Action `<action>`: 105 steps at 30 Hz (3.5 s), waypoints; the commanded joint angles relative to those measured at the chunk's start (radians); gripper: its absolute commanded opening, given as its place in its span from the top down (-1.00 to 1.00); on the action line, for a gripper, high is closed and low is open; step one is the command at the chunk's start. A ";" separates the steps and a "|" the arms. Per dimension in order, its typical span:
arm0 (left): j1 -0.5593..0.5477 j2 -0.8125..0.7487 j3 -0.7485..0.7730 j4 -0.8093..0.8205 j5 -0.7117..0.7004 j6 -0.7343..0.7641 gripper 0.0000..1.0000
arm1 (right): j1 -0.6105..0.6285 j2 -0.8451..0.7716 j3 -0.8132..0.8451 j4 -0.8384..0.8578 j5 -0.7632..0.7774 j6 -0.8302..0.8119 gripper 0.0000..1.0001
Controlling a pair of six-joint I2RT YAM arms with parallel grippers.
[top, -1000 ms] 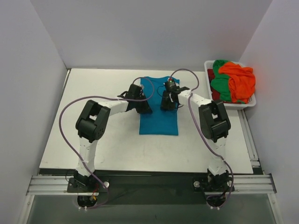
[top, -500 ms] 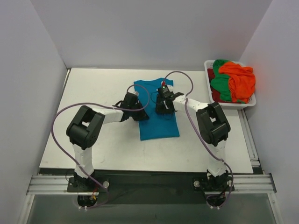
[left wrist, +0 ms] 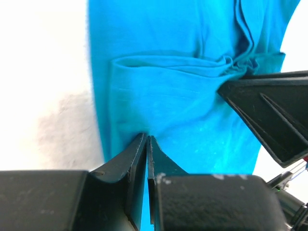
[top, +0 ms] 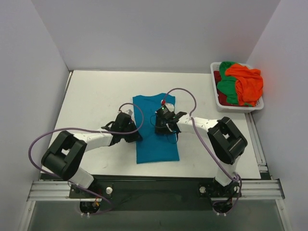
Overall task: Fold and stack the t-shirts
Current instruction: Fold the folded rectangular tshirt in 1/3 of the way, then grab one side of the 2/3 rectangular tshirt with both arms, then fold the long partially folded tshirt into a neat square
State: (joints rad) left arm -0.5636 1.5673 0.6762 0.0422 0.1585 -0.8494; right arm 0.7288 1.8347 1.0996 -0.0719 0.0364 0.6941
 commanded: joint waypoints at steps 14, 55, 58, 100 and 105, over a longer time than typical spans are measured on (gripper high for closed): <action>0.024 -0.262 -0.009 -0.186 -0.060 0.072 0.49 | -0.304 -0.278 -0.221 0.052 -0.449 -0.019 0.13; -0.269 -0.607 -0.420 -0.257 -0.125 -0.226 -0.08 | -0.095 -0.919 -0.914 0.104 -0.262 0.340 0.20; -0.292 -0.595 -0.420 -0.246 -0.132 -0.241 -0.03 | -0.083 -0.904 -0.925 0.133 -0.263 0.357 0.29; -0.444 -0.808 -0.205 -0.519 -0.247 -0.214 1.00 | 0.164 -1.148 -0.725 -0.202 -0.089 0.354 1.00; -0.435 -0.799 -0.109 -0.541 -0.258 -0.186 1.00 | 0.164 -1.102 -0.630 -0.223 -0.058 0.314 1.00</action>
State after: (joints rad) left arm -1.0019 0.7723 0.4923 -0.4599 -0.0788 -1.0691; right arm 0.8856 0.7078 0.4011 -0.2264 -0.0906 1.0466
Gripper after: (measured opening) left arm 0.025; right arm 0.034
